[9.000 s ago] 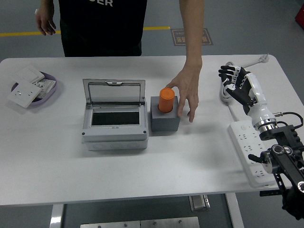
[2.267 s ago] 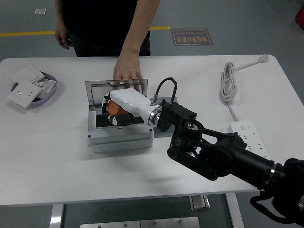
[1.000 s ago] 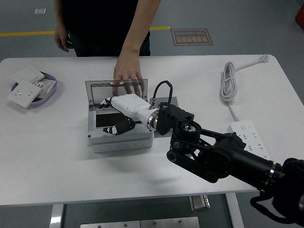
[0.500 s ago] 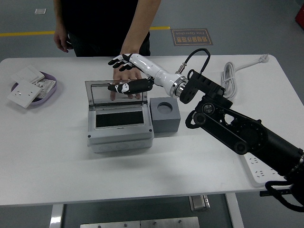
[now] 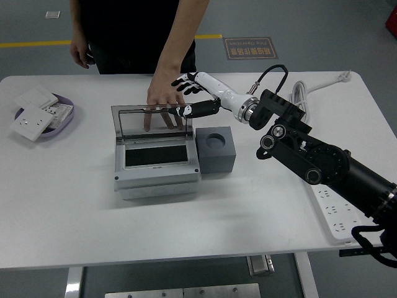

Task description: Pick up the cylinder from the cube,place it in the box,flap close box

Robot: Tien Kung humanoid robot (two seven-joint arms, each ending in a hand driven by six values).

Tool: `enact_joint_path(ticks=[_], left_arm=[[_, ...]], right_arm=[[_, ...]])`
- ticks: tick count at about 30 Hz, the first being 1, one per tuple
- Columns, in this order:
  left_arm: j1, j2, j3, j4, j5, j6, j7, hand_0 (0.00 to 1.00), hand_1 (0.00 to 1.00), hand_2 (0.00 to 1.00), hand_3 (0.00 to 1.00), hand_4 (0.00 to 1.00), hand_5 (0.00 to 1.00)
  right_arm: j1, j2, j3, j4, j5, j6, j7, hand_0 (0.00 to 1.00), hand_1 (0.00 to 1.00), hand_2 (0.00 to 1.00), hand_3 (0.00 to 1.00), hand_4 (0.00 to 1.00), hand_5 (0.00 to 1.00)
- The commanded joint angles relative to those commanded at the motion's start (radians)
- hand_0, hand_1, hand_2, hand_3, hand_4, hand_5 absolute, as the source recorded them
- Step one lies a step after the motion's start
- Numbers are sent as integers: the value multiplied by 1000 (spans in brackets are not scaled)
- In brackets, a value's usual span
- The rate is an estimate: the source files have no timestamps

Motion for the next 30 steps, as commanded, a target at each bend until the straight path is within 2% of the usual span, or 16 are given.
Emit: enact_joint_path(ticks=[6, 18, 30], left_arm=[[2, 0, 4, 0, -5, 1, -1, 601, 582, 590, 581, 636, 204], [5, -4, 13, 0, -19, 2, -7, 602, 582, 590, 581, 636, 204], [8, -3, 9, 0, -16, 3, -6, 602, 582, 590, 582, 636, 204]], right_arm=[[-35, -30, -9, 52, -12, -8, -8, 779, 713, 738, 761, 821, 363], [-109, -82, -25, 206, -12, -30, -26, 774, 716, 736, 759, 819, 361], [-129, -68, -57, 284, -11, -37, -34, 743, 704, 732, 756, 811, 361]])
